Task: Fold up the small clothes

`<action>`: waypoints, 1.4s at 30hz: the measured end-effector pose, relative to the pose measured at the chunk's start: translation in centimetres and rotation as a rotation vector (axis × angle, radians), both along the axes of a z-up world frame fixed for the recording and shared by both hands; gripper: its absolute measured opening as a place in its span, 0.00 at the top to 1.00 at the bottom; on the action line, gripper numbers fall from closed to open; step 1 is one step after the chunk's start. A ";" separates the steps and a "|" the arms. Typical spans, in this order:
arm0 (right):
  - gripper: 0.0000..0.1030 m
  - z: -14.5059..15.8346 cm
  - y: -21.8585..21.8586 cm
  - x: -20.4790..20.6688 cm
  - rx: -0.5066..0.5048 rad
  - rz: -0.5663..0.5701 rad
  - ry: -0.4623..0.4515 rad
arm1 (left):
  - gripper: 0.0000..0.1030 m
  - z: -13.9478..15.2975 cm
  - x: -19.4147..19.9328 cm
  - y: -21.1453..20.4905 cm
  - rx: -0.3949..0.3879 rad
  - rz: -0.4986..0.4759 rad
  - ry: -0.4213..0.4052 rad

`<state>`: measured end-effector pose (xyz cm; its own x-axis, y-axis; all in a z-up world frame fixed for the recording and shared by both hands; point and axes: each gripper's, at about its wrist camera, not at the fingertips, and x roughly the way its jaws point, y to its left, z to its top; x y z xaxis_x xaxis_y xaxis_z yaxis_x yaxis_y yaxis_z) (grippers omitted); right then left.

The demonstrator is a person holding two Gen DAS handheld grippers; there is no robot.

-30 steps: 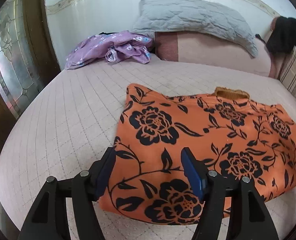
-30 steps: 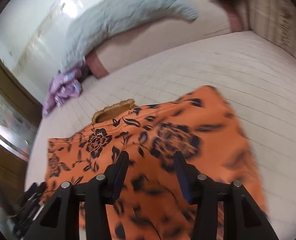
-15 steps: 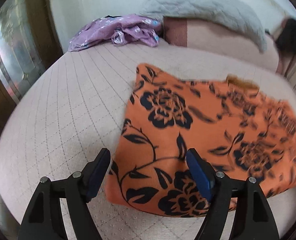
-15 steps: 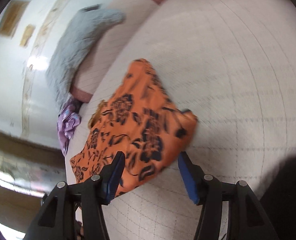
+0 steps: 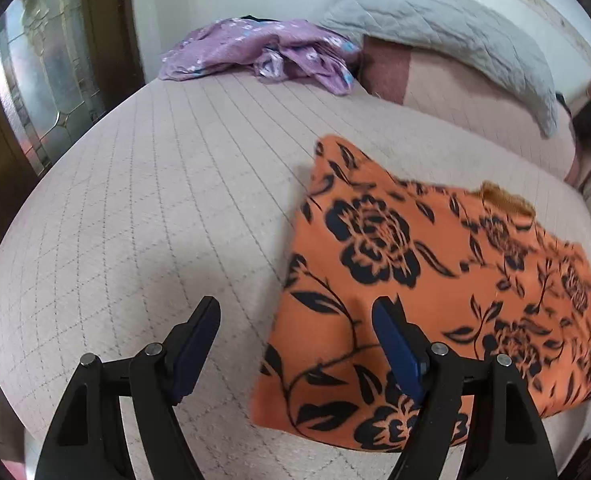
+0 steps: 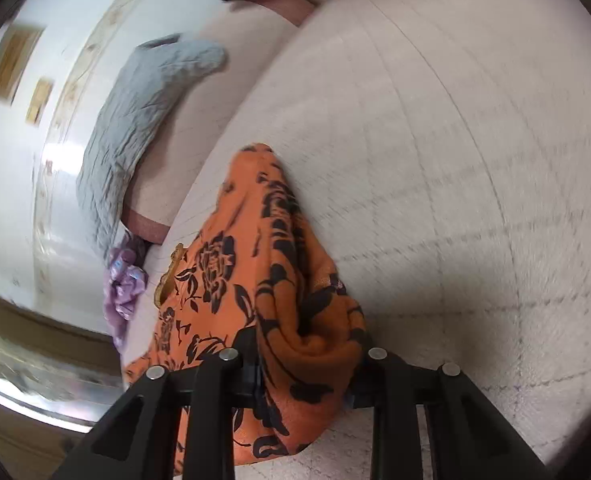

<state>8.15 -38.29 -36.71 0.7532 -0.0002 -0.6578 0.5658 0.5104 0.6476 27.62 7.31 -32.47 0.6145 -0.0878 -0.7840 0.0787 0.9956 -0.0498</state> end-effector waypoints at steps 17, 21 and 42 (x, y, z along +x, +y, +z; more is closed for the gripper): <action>0.78 13.5 21.8 10.7 -0.256 0.450 -0.197 | 0.24 3.8 1.1 12.9 -0.022 0.409 -0.094; 0.78 9.4 29.0 13.7 -0.213 0.593 -0.129 | 0.24 4.0 0.9 14.6 -0.044 0.444 -0.099; 0.54 6.2 23.8 8.1 -0.226 0.642 -0.148 | 0.23 6.0 -1.2 4.0 -0.119 -0.023 -0.206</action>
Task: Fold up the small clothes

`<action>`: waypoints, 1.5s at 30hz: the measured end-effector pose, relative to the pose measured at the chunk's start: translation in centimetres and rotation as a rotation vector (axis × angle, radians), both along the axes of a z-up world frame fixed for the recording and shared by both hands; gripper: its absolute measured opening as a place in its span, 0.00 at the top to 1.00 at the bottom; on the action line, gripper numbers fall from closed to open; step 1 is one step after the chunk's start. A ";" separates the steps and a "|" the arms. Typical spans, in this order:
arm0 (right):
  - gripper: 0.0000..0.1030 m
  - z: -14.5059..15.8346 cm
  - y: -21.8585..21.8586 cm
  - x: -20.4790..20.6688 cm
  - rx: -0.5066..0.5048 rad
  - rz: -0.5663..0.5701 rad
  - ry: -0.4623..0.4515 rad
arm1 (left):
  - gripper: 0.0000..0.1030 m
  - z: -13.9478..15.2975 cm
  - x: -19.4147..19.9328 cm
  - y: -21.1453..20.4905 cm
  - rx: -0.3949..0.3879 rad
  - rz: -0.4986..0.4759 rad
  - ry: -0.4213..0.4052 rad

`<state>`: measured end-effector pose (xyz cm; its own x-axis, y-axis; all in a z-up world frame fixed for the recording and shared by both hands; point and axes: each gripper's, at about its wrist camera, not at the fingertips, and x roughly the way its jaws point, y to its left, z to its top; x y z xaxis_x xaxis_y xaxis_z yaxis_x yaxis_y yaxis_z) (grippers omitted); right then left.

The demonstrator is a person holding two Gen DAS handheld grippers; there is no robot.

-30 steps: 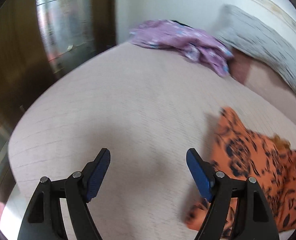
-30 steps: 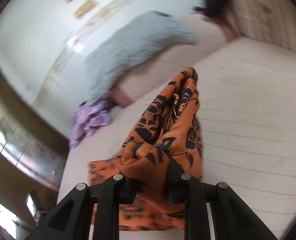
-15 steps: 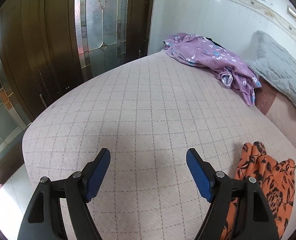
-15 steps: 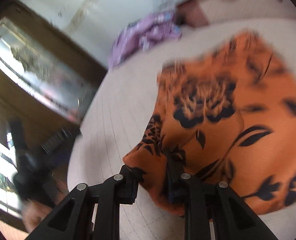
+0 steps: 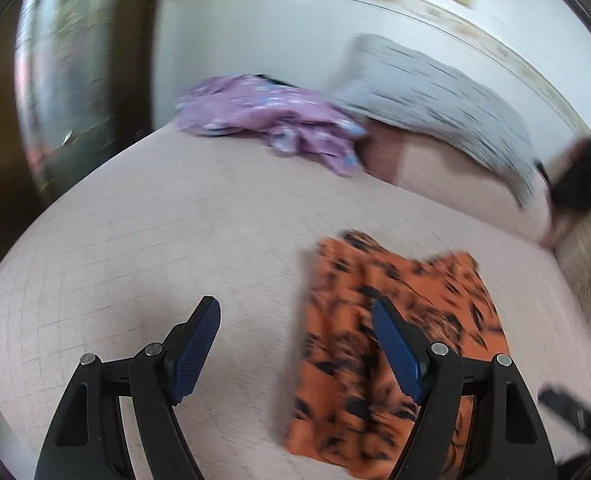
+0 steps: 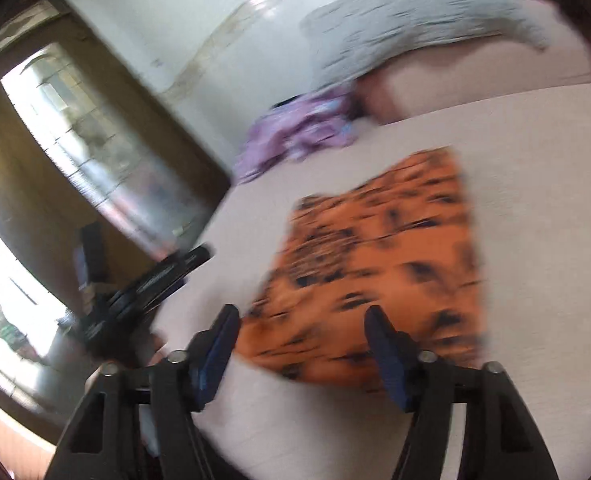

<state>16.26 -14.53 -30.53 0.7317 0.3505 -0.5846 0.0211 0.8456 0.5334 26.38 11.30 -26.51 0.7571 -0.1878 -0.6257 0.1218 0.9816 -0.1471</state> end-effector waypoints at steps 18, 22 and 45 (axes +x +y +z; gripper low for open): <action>0.67 -5.5 -0.9 1.7 -0.194 -0.033 0.212 | 0.24 -5.0 -1.1 -5.7 0.416 0.029 0.074; 0.67 -1.6 -2.5 2.0 -0.170 -0.036 0.106 | 0.24 -2.3 -2.3 -5.0 0.291 0.011 -0.033; 0.67 -4.5 -4.3 13.2 -0.154 -0.103 0.188 | 0.22 -5.2 1.4 -8.6 0.275 -0.122 0.061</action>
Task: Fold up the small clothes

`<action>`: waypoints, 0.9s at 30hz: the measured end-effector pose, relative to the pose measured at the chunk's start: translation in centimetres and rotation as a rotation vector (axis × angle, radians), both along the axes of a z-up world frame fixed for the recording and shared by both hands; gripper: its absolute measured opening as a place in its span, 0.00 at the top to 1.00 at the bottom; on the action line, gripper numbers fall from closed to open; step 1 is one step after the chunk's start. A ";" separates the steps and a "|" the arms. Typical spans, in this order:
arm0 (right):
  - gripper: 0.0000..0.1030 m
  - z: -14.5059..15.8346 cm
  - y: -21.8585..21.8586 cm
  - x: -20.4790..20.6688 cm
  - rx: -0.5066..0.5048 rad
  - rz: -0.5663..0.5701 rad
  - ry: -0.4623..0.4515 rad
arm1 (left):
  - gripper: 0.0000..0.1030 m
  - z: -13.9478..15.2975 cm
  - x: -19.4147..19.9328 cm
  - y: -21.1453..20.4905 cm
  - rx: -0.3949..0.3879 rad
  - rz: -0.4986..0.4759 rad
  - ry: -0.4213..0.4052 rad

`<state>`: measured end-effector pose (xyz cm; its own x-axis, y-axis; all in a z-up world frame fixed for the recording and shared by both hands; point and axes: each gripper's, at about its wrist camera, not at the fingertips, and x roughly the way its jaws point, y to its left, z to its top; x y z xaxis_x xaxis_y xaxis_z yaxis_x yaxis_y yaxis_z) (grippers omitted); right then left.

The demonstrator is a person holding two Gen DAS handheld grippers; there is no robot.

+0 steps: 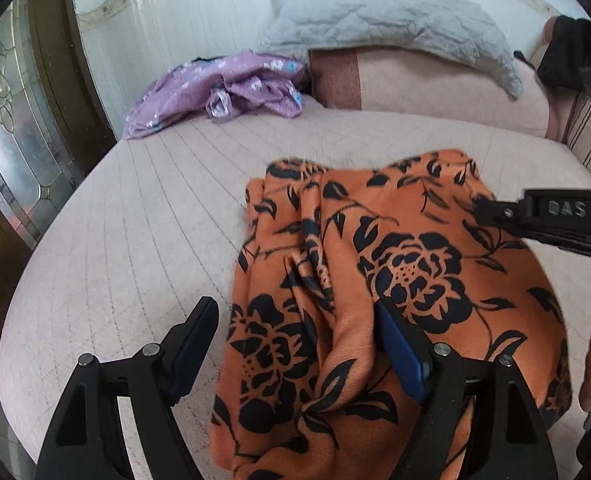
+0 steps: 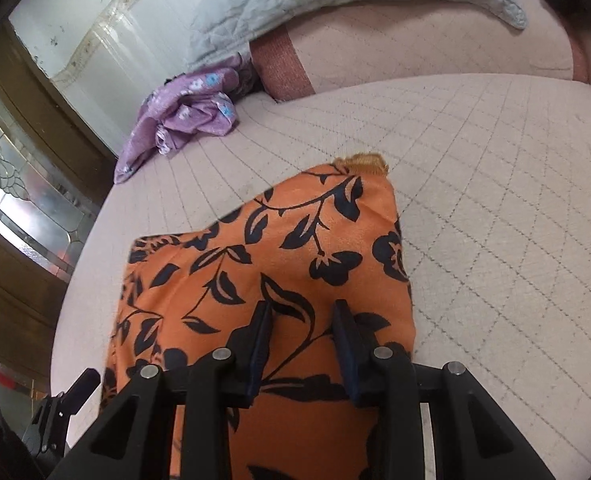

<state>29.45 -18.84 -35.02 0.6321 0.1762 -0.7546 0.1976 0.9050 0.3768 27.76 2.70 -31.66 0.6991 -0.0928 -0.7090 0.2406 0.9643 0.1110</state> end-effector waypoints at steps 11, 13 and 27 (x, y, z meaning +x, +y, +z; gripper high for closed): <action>0.66 4.3 0.9 -8.1 -0.023 -0.017 -0.100 | 0.22 0.8 -0.9 0.1 0.033 0.014 -0.082; 0.66 4.0 1.2 -8.7 -0.016 -0.016 -0.090 | 0.22 0.4 -0.9 -0.1 0.056 0.013 -0.082; 0.65 1.8 1.2 -8.1 0.017 -0.014 0.004 | 0.22 0.1 -0.5 0.6 -0.003 0.007 0.000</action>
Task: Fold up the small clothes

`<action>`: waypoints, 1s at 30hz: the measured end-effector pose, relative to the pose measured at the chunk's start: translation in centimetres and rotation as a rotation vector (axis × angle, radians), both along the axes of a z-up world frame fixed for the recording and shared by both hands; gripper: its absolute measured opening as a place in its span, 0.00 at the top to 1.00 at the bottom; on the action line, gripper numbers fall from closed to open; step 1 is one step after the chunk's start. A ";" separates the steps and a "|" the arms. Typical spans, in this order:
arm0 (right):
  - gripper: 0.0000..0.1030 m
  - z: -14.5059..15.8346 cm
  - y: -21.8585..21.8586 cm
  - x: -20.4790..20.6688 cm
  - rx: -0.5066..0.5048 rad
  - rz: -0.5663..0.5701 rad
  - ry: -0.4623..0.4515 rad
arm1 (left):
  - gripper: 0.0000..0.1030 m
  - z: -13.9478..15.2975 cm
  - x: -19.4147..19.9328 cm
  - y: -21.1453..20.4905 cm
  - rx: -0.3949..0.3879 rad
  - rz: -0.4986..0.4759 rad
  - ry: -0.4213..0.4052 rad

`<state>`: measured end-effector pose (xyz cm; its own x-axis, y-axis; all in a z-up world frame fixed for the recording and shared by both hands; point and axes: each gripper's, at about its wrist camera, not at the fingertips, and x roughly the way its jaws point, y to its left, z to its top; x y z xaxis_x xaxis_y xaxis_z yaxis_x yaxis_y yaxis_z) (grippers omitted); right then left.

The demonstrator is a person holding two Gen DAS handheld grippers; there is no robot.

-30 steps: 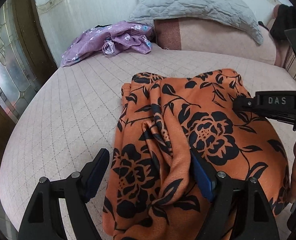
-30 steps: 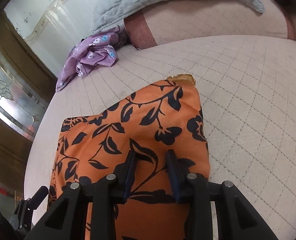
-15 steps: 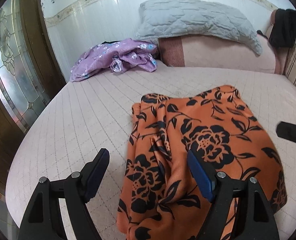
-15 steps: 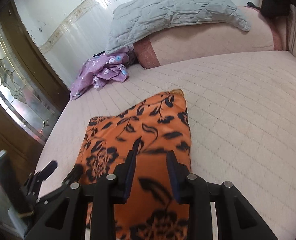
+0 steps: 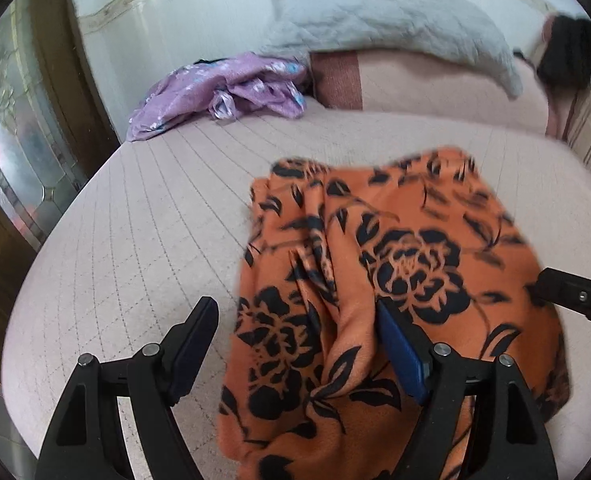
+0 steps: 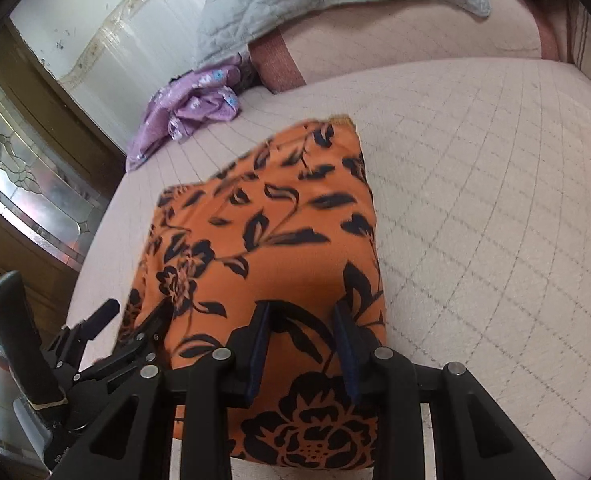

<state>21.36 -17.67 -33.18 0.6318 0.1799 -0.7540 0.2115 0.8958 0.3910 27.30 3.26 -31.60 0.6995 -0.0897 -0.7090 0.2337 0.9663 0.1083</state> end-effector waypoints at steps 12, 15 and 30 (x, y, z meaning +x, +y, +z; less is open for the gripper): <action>0.65 3.9 3.4 5.0 -0.052 0.077 -0.058 | 0.22 1.4 1.1 3.1 -0.030 0.108 -0.016; 0.65 3.5 5.1 7.4 -0.079 0.104 -0.032 | 0.22 0.1 1.8 2.9 -0.022 0.107 0.060; 0.65 1.8 3.7 7.5 -0.020 0.072 0.019 | 0.22 -1.3 2.2 2.3 -0.010 0.102 0.101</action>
